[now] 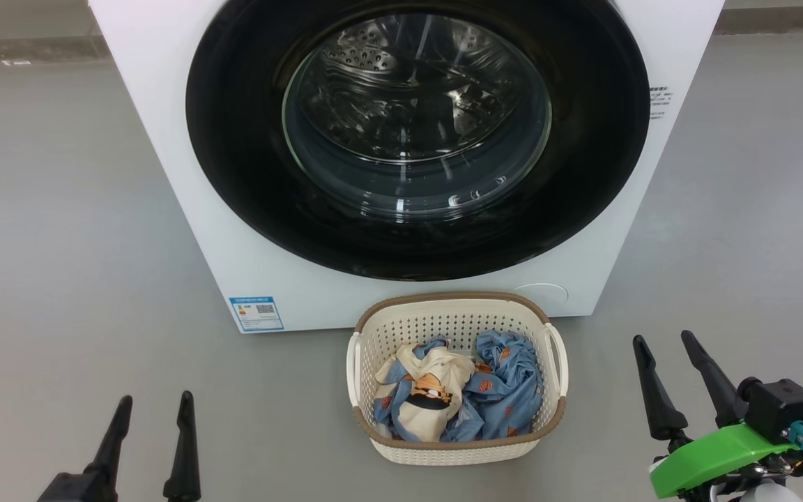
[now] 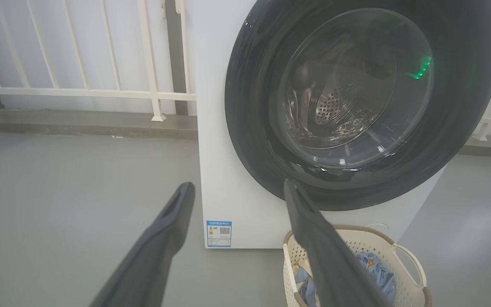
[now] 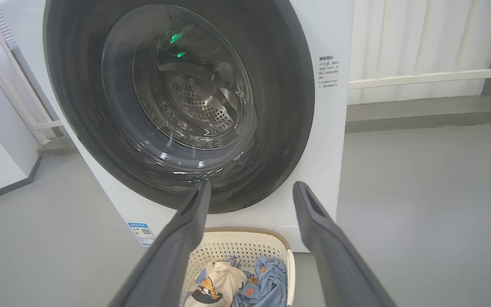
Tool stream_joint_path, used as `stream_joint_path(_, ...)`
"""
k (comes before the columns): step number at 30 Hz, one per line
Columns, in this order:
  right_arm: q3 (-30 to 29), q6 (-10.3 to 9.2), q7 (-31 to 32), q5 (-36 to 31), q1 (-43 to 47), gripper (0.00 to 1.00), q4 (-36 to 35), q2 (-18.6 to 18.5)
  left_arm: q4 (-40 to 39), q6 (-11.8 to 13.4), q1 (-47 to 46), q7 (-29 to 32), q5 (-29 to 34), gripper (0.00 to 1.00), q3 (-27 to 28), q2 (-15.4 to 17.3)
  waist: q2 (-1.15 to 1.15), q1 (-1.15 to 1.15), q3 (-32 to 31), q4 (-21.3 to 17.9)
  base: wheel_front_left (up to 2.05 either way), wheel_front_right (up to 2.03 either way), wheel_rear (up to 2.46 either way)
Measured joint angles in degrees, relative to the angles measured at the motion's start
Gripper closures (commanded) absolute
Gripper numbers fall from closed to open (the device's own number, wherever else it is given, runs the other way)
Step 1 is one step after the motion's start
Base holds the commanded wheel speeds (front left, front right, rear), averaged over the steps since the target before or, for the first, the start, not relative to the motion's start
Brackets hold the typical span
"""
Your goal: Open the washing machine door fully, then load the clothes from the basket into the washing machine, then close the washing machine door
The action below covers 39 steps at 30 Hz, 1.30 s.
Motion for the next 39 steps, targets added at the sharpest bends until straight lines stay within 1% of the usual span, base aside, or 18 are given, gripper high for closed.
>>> stream_joint_path(13, -0.87, 0.0, -0.01, -0.18, 0.04, 0.0, -0.22, 0.38, 1.88, 0.0, -0.1, -0.27, -0.09, 0.0, 0.08, 0.03, 0.0, 0.0, -0.25, -0.07, 0.0, 0.0, 0.0)
stream_joint_path(23, -0.94, 0.0, -0.01, -0.3, 0.08, 0.0, -0.33, 0.55, 2.79, 0.0, -0.23, -0.27, 0.1, 0.0, 0.08, 0.71, 0.0, 0.0, -0.22, -0.14, 0.12, 0.12, -0.25)
stream_joint_path(30, -0.91, 0.0, -0.01, -0.29, 0.36, 0.0, -0.33, 1.02, 3.3, 0.0, -0.23, -0.27, 0.12, 0.0, 0.15, 0.75, 0.0, 0.0, -0.14, -0.26, 0.65, 0.65, -1.3)
stream_joint_path(39, -0.97, 0.0, -0.01, -0.29, 0.36, 0.0, -0.63, 1.11, 3.31, 0.0, -0.64, -0.27, 0.12, 0.0, 0.24, 0.74, 0.0, 0.0, 0.75, -0.28, 1.11, 1.11, -2.21)
